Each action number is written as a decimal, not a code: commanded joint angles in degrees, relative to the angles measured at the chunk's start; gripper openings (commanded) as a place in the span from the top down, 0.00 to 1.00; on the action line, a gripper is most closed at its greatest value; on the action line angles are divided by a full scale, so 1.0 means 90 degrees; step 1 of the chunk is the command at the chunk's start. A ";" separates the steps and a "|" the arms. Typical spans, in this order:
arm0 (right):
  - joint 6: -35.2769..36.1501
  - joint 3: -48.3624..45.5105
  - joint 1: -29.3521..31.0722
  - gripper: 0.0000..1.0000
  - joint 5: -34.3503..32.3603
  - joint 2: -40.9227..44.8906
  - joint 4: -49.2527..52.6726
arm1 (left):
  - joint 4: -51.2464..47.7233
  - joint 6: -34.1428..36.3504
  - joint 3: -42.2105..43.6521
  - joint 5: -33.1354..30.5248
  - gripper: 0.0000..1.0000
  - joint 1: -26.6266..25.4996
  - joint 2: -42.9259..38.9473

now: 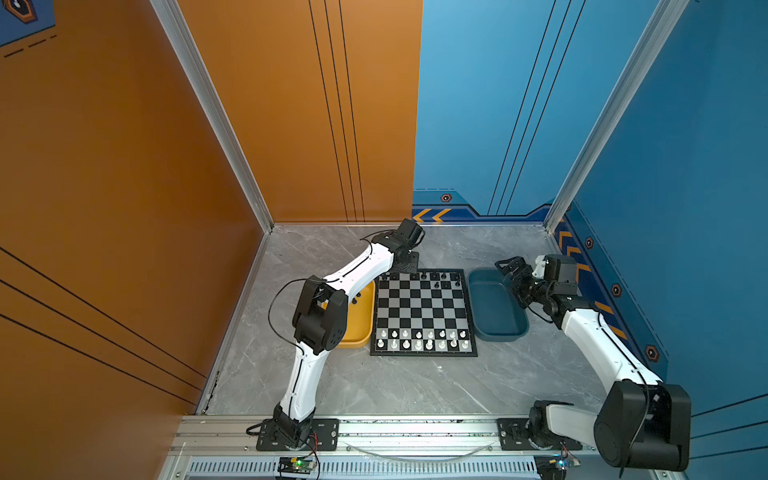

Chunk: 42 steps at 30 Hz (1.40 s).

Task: Set up the chess pieces on the board
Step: 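Lower the black pawn onto a square beside the placed black pieces, then open the left gripper to release the black pawn on the board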

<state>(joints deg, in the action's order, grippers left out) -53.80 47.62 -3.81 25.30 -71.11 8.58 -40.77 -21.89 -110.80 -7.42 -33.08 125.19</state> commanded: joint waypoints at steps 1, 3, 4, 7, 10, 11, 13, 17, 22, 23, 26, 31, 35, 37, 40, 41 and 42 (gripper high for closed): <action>0.0109 0.0095 -0.0052 0.00 -0.0009 -0.0026 0.0112 | -0.0272 0.0079 -0.0311 0.0014 1.00 -0.0055 0.0154; 0.0109 0.0099 -0.0055 0.00 0.0006 -0.0057 0.0101 | -0.0274 0.0079 -0.0377 0.0010 1.00 -0.0055 0.0253; 0.0106 0.0102 -0.0055 0.00 0.0011 -0.0079 0.0087 | -0.0267 0.0079 -0.0412 0.0022 1.00 -0.0049 0.0310; 0.0109 0.0118 -0.0055 0.00 0.0031 -0.0125 0.0068 | -0.0321 0.0079 -0.0537 0.0043 1.00 -0.0045 0.0470; 0.0118 0.0129 -0.0064 0.00 0.0041 -0.0155 0.0068 | -0.0433 0.0097 -0.0709 0.0035 1.00 -0.0045 0.0668; 0.0118 0.0120 -0.0072 0.00 0.0042 -0.0164 0.0072 | -0.0476 0.0101 -0.0770 0.0010 1.00 -0.0038 0.0734; 0.0128 0.0129 -0.0074 0.00 0.0050 -0.0165 0.0072 | -0.0526 0.0117 -0.0843 -0.0015 1.00 -0.0045 0.0821; 0.0133 0.0111 -0.0103 0.00 0.0052 -0.0175 0.0082 | -0.0560 0.0108 -0.0892 -0.0109 1.00 -0.0045 0.0905; 0.0133 0.0117 -0.0113 0.00 0.0060 -0.0194 0.0071 | -0.0565 0.0109 -0.0897 -0.0142 1.00 -0.0045 0.0937; 0.0128 0.0120 -0.0113 0.00 0.0060 -0.0200 0.0072 | -0.0562 0.0108 -0.0895 -0.0141 1.00 -0.0045 0.0943; 0.0128 0.0130 -0.0113 0.00 0.0070 -0.0204 0.0073 | -0.0562 0.0118 -0.0892 -0.0169 1.00 -0.0045 0.0973; 0.0129 0.0112 -0.0113 0.00 0.0070 -0.0187 0.0075 | -0.0567 0.0127 -0.0922 -0.0215 0.99 -0.0029 0.1046; 0.0123 0.0110 -0.0113 0.00 0.0070 -0.0185 0.0074 | -0.0590 0.0147 -0.1026 -0.0230 0.99 -0.0013 0.1146; 0.0128 0.0110 -0.0113 0.00 0.0060 -0.0194 0.0079 | -0.0619 0.0157 -0.1082 -0.0230 0.99 -0.0012 0.1196; 0.0128 0.0100 -0.0113 0.00 0.0063 -0.0194 0.0081 | -0.0629 0.0157 -0.1092 -0.0220 0.99 -0.0013 0.1236; 0.0128 0.0113 -0.0113 0.00 0.0060 -0.0194 0.0091 | -0.0633 0.0157 -0.1090 -0.0223 0.99 -0.0010 0.1242; 0.0128 0.0124 -0.0113 0.00 0.0066 -0.0192 0.0089 | -0.0643 0.0157 -0.1102 -0.0237 0.99 -0.0008 0.1247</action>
<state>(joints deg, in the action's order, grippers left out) -53.80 47.62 -4.51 25.34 -72.40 8.56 -44.88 -21.67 -118.85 -8.12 -33.06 135.04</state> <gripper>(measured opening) 0.998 0.116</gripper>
